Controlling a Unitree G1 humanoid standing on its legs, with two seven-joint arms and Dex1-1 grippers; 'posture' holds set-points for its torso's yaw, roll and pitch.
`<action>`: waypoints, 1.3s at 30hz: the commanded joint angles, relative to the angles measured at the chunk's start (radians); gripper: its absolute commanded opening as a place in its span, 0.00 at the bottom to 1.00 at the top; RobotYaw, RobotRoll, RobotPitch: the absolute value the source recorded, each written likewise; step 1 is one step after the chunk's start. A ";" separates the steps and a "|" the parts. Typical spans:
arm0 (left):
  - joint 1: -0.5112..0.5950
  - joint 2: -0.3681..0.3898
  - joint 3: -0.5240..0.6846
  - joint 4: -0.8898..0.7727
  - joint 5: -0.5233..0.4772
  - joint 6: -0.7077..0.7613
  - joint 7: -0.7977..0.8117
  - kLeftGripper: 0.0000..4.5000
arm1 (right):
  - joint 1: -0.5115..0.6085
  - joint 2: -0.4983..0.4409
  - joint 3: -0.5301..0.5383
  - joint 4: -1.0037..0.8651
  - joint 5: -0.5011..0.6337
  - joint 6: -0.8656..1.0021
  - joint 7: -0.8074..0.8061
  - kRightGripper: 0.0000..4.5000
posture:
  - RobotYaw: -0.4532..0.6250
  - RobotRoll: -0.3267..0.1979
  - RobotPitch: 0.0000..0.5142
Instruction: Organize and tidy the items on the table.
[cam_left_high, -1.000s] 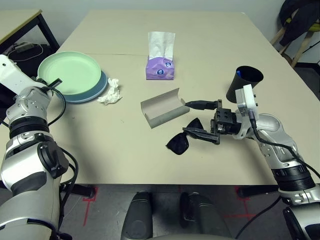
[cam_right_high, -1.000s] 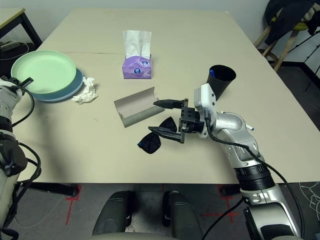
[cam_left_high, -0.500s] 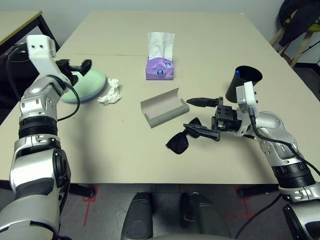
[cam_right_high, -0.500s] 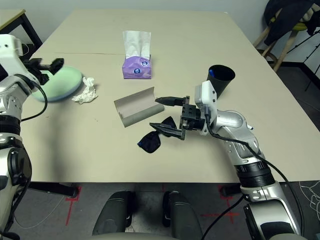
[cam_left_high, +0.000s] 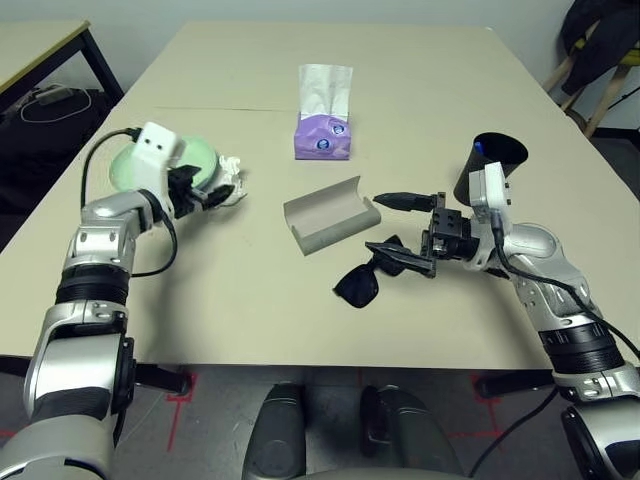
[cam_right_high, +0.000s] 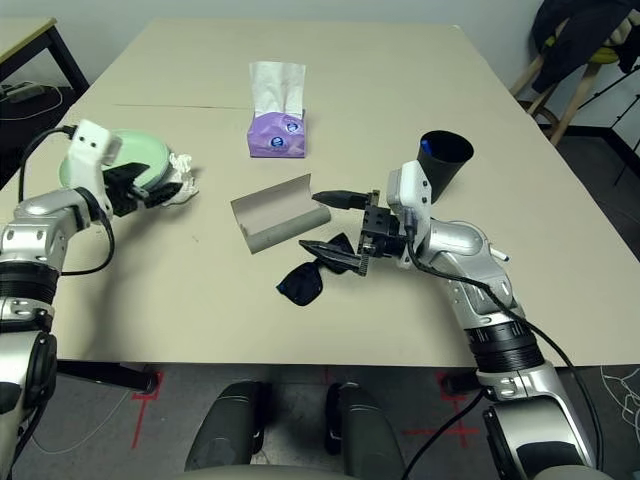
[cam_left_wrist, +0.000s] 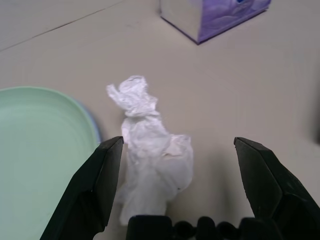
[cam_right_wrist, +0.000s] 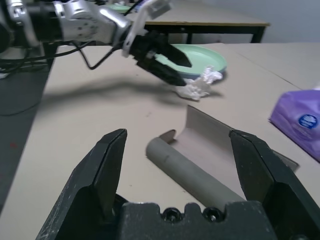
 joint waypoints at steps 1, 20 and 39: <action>0.000 -0.016 -0.020 0.008 0.022 -0.015 -0.011 1.00 | 0.014 0.006 -0.009 -0.001 -0.013 0.044 -0.056 1.00 | 0.56 0.62 0.20; -0.037 -0.021 -0.040 0.111 0.107 0.018 0.058 0.80 | -0.013 0.023 -0.014 -0.059 0.020 0.051 -0.070 1.00 | 0.54 0.62 0.20; -0.179 0.025 0.080 -0.025 0.049 0.083 0.151 0.01 | -0.021 0.044 -0.005 -0.093 0.025 0.091 -0.102 1.00 | 0.56 0.62 0.19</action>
